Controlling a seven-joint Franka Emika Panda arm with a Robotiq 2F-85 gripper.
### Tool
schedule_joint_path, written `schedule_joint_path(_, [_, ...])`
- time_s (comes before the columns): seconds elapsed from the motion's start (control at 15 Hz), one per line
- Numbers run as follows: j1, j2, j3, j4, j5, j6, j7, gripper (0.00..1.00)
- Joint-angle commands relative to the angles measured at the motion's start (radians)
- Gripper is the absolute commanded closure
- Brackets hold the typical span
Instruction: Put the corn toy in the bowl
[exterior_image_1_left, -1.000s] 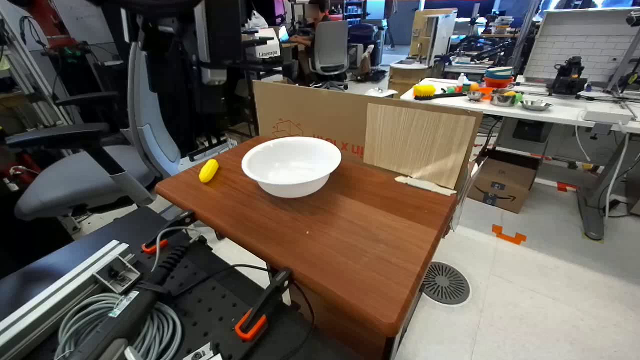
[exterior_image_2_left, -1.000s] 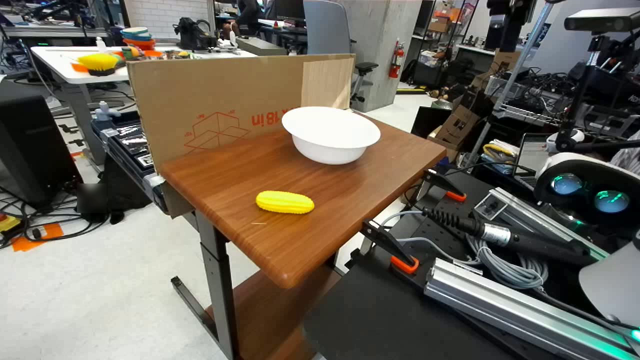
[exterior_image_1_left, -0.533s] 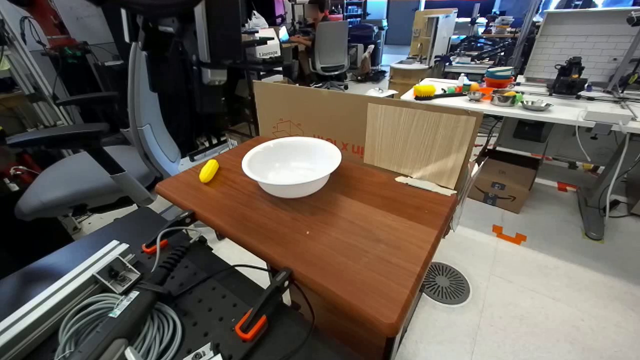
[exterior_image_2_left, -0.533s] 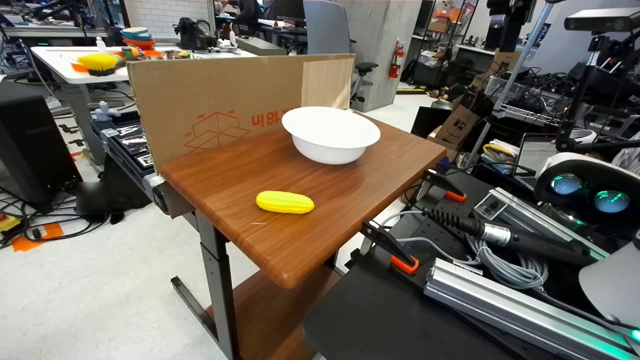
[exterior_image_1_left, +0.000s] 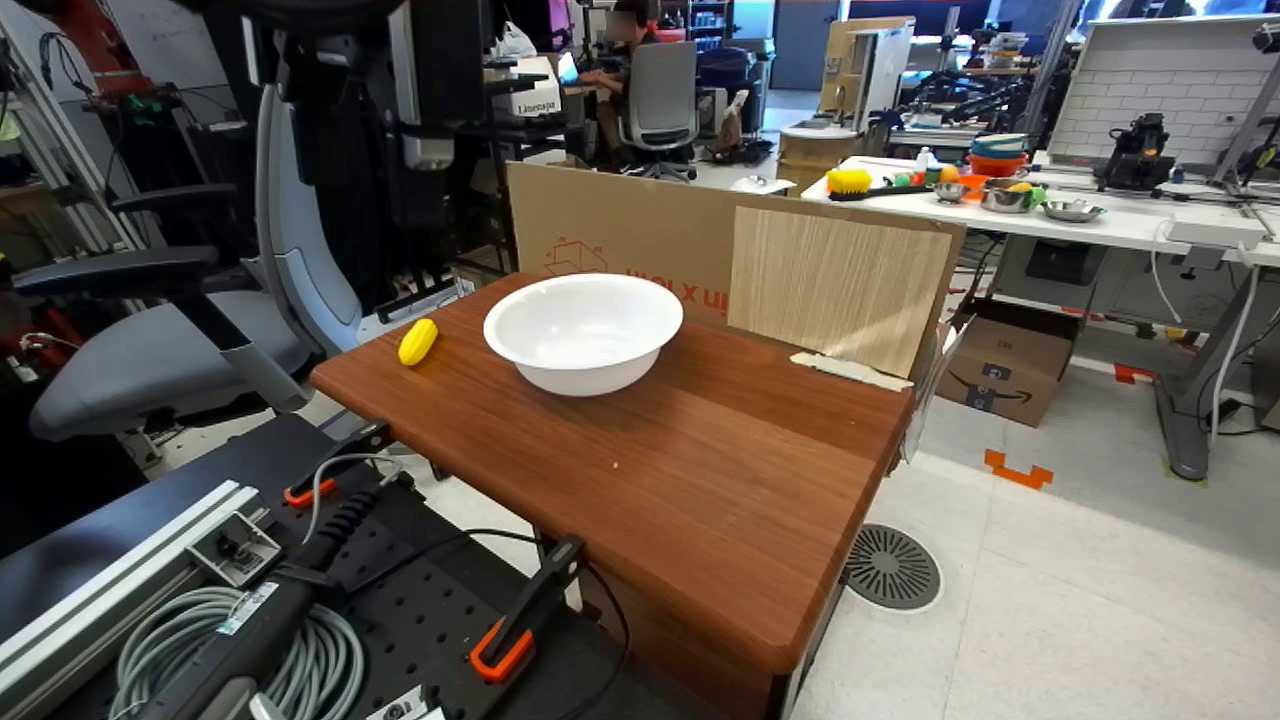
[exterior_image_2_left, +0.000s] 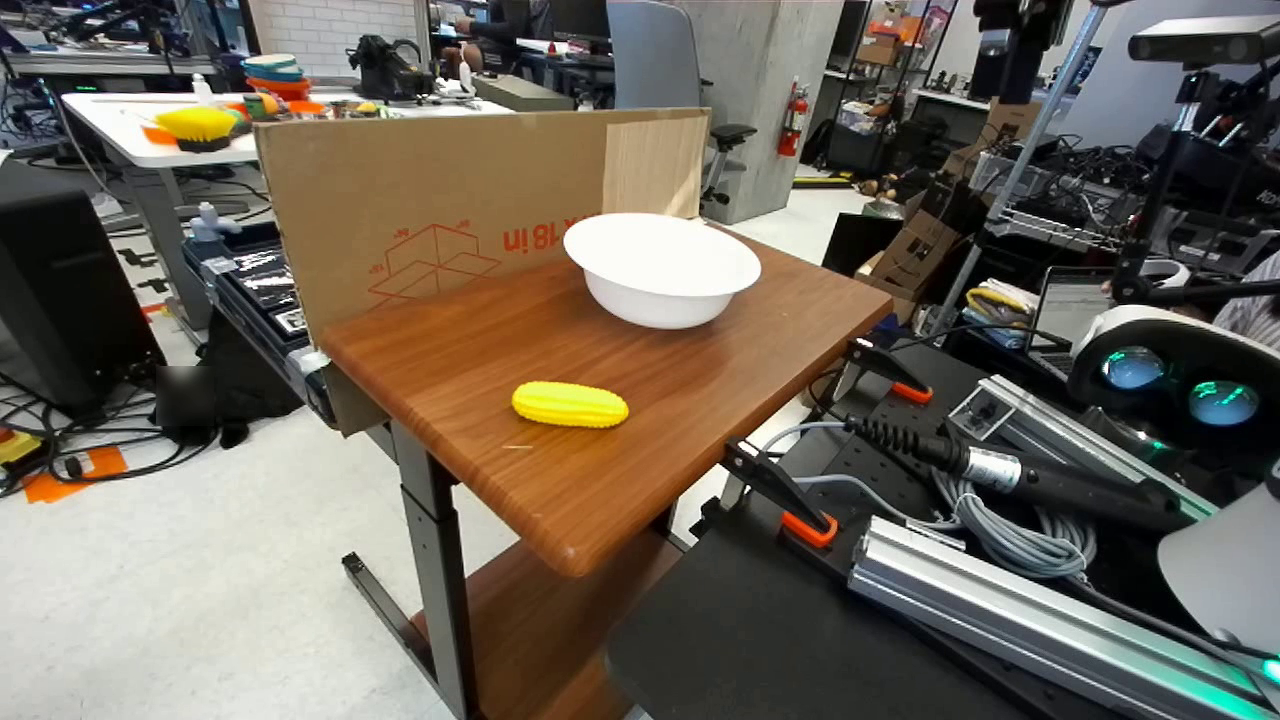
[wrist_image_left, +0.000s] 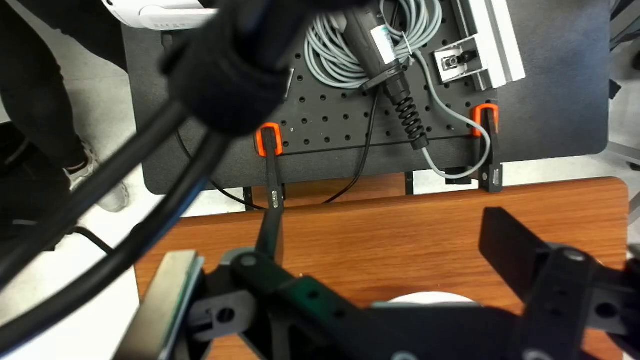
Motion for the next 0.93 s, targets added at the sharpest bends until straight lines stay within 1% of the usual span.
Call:
schedule_joint_path(0.0, [0.003, 0.022, 0.004, 0.013, 0.014, 0.012, -0.013, 0.00])
schedule_joint_path(0.07, [0.019, 0.046, -0.003, 0.032, 0.022, 0.007, -0.057, 0.00])
schedule_joint_path(0.13, [0.048, 0.076, -0.010, 0.047, 0.032, 0.066, -0.133, 0.00])
schedule_joint_path(0.27, [0.089, 0.146, -0.003, 0.093, 0.063, 0.110, -0.205, 0.00])
schedule_joint_path(0.4, [0.139, 0.230, 0.025, 0.144, 0.099, 0.147, -0.249, 0.00])
schedule_joint_path(0.67, [0.203, 0.389, 0.114, 0.217, 0.117, 0.227, -0.245, 0.00])
schedule_joint_path(0.87, [0.225, 0.498, 0.187, 0.262, 0.078, 0.283, -0.210, 0.00])
